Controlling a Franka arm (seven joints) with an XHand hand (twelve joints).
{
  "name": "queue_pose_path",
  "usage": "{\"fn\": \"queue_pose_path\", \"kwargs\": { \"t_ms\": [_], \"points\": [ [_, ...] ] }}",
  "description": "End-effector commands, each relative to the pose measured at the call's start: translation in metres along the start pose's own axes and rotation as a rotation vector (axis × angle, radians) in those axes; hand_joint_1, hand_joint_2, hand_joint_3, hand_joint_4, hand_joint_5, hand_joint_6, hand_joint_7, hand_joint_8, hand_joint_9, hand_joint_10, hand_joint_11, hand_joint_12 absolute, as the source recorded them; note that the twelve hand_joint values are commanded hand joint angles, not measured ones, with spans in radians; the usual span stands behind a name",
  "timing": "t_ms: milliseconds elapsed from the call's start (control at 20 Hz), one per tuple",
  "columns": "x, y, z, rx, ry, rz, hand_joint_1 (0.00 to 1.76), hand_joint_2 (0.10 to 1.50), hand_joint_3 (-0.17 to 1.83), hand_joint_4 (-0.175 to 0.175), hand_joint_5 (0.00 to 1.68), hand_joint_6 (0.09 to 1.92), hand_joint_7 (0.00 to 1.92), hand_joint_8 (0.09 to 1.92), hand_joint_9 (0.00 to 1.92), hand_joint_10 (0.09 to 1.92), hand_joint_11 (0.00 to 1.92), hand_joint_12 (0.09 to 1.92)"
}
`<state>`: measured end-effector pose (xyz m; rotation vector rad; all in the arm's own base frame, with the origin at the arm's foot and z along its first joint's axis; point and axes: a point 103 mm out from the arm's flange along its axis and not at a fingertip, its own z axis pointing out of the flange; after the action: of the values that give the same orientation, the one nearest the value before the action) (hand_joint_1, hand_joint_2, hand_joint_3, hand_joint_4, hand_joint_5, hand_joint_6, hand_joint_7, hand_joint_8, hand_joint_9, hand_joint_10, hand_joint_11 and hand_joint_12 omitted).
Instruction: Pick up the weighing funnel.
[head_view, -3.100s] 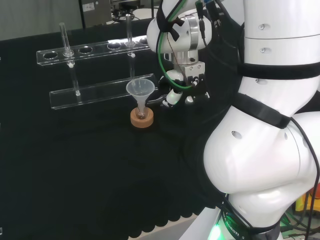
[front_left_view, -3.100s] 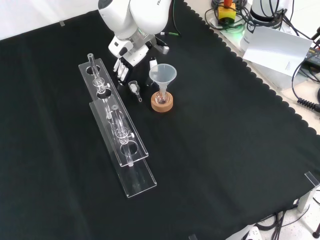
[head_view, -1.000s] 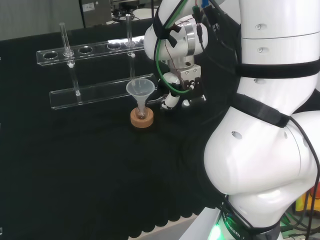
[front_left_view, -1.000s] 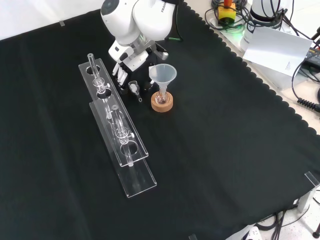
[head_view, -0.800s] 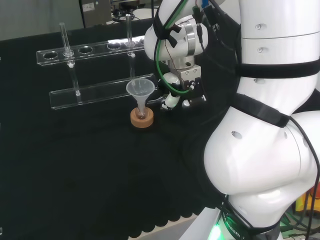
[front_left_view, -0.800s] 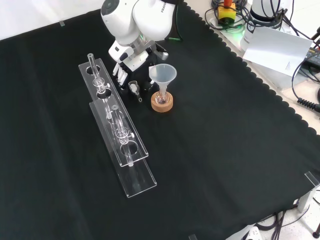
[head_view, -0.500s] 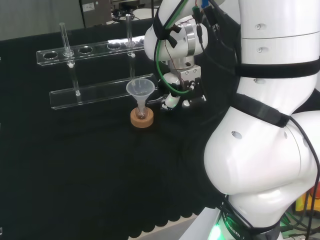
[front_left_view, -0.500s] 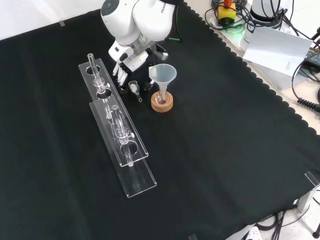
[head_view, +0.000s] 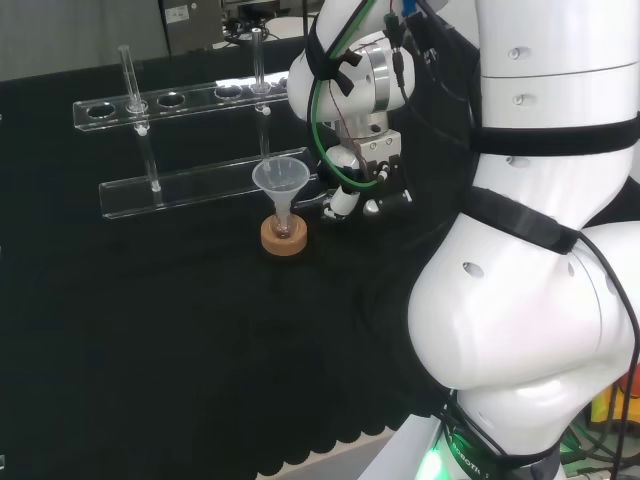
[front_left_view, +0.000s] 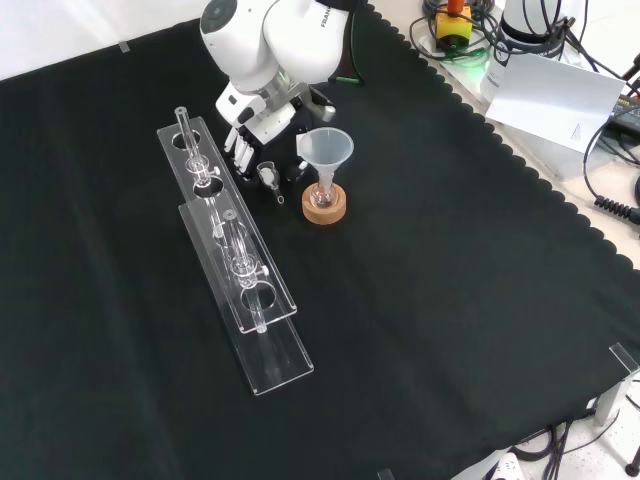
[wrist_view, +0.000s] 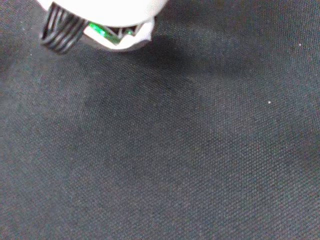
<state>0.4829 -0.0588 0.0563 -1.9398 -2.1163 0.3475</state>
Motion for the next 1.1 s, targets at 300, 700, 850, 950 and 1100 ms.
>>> {"fn": "queue_pose_path", "kwargs": {
  "t_ms": [300,700,850,950,1100],
  "points": [
    [-0.004,0.0015,0.0032,0.005,-0.002,-0.002,0.99,0.64,0.72,0.013,0.68,0.84,0.65,0.73,0.85,0.54,0.53,1.25],
    [-0.0052,-0.0004,0.0019,-0.024,-0.034,0.017,1.08,0.81,0.52,0.097,1.03,0.96,0.78,0.73,0.98,0.48,0.77,1.09],
    [-0.0071,-0.0011,0.0004,-0.014,-0.04,0.019,1.11,0.78,0.59,0.044,1.08,0.97,0.85,0.74,1.05,0.44,0.88,1.01],
    [-0.0085,-0.0013,-0.0008,-0.01,-0.043,0.021,1.11,0.77,0.61,0.033,1.08,0.98,0.86,0.75,1.06,0.43,0.9,1.0],
    [-0.0077,-0.0015,-0.0023,-0.011,-0.053,0.026,1.12,0.76,0.63,0.023,1.09,0.98,0.86,0.75,1.07,0.43,0.92,0.99]
  ]
}}
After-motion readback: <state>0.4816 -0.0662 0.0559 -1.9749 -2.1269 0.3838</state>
